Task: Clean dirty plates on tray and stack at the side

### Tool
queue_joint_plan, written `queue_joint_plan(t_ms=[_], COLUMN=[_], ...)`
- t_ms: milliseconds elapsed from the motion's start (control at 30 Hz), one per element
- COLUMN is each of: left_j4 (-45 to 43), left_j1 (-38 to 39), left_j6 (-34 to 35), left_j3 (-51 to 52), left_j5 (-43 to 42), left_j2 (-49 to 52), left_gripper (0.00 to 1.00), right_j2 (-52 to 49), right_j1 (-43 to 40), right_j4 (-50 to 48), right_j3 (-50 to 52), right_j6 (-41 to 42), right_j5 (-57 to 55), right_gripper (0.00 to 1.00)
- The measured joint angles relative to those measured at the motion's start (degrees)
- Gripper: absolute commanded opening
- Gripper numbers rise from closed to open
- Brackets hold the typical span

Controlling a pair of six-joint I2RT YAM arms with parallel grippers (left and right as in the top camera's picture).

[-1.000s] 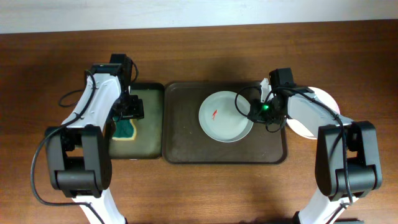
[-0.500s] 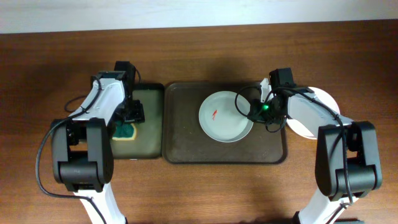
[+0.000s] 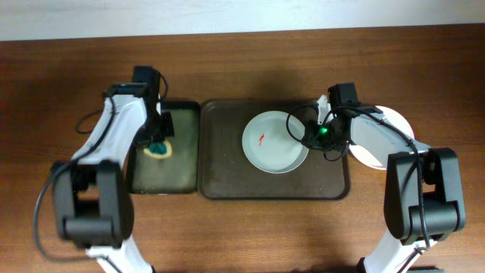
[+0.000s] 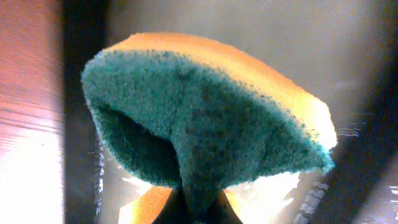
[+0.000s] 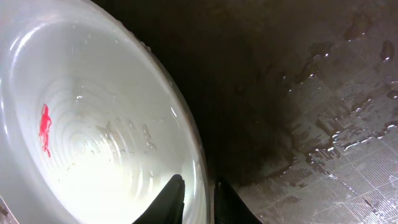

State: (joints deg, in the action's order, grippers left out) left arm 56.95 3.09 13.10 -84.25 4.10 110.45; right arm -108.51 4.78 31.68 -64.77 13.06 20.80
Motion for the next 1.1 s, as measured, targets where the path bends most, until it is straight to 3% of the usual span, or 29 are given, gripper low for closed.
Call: queue_joint_plan(t_ms=[133,300,467,600,1100], left_j4=[-4.31,-8.52,-9.38,-9.64,-9.46], left_j1=[0.02,0.00,0.00,0.00,0.00], left_j6=[0.00,0.00,0.00,0.00,0.00], left_j3=[-0.57,-1.22,-1.22,-1.22,-1.22], left_j5=[-0.81,-0.92,-0.92,-0.92,-0.94], left_j2=[-14.75,-25.22,-26.12,-26.14,-25.57], left_gripper=[0.00,0.00,0.00,0.00,0.00], right_j2=[0.00,0.00,0.00,0.00,0.00], right_j1=[0.00,0.00,0.00,0.00,0.00], right_j4=[-0.02,0.00,0.00,0.00,0.02], right_j3=[0.00,0.00,0.00,0.00,-0.04], right_j6=[0.00,0.00,-0.02,-0.15,-0.20], right_j5=[-0.02,-0.02,-0.02,0.00,0.00], right_gripper=[0.18,0.19,0.19,0.33,0.41])
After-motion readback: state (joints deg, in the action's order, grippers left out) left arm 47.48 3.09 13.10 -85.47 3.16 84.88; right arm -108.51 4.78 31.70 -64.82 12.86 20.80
